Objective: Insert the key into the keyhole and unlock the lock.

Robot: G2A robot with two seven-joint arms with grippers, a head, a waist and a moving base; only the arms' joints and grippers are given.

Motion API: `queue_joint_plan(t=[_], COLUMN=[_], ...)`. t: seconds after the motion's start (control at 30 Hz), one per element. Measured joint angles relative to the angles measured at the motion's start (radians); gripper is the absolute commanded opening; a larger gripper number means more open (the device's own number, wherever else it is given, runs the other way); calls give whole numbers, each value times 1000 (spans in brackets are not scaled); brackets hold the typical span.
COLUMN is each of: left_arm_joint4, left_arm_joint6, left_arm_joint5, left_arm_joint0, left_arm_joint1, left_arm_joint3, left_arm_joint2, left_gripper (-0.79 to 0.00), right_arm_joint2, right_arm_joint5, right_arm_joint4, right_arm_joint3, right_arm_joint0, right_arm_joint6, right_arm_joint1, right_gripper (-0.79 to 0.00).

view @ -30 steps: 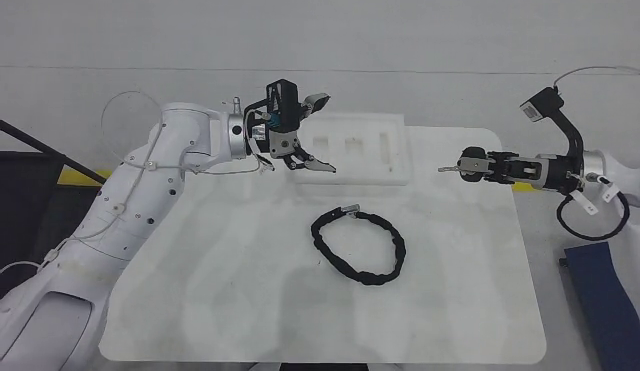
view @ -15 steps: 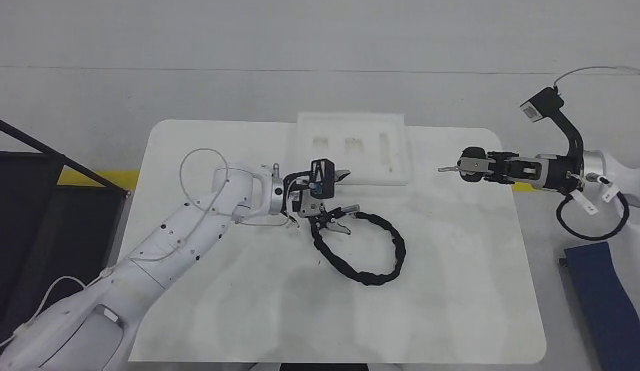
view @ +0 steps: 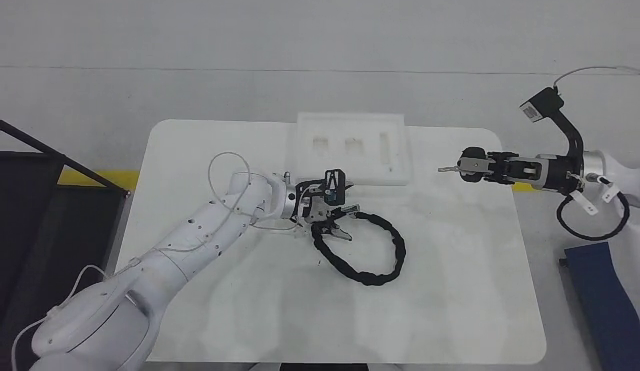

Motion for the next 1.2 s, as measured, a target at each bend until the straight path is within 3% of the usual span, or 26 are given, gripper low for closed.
queue_joint_plan(t=[0.27, 0.37, 0.67, 0.83, 1.13, 1.2], left_arm_joint4=[11, 20, 56, 57, 82, 88], left_arm_joint6=[19, 24, 24, 13, -6, -6], left_arm_joint5=[-11, -14, -1, 10, 0, 3], left_arm_joint0=[2, 4, 3, 6, 7, 8], left_arm_joint1=[-31, -38, -53, -61, -72, -73], left_arm_joint3=[63, 76, 108, 128, 141, 143], left_arm_joint2=[13, 13, 7, -2, -8, -10], left_gripper=[0, -68, -74, -126, -151, -203], right_arm_joint2=[0, 0, 0, 0, 0, 0], right_arm_joint5=[0, 0, 0, 0, 0, 0], right_arm_joint4=[0, 0, 0, 0, 0, 0], right_arm_joint3=[0, 0, 0, 0, 0, 0], right_arm_joint0=[0, 0, 0, 0, 0, 0], right_arm_joint6=[0, 0, 0, 0, 0, 0], right_arm_joint1=[0, 0, 0, 0, 0, 0], right_gripper=[-785, -785, -785, -785, -785, -785])
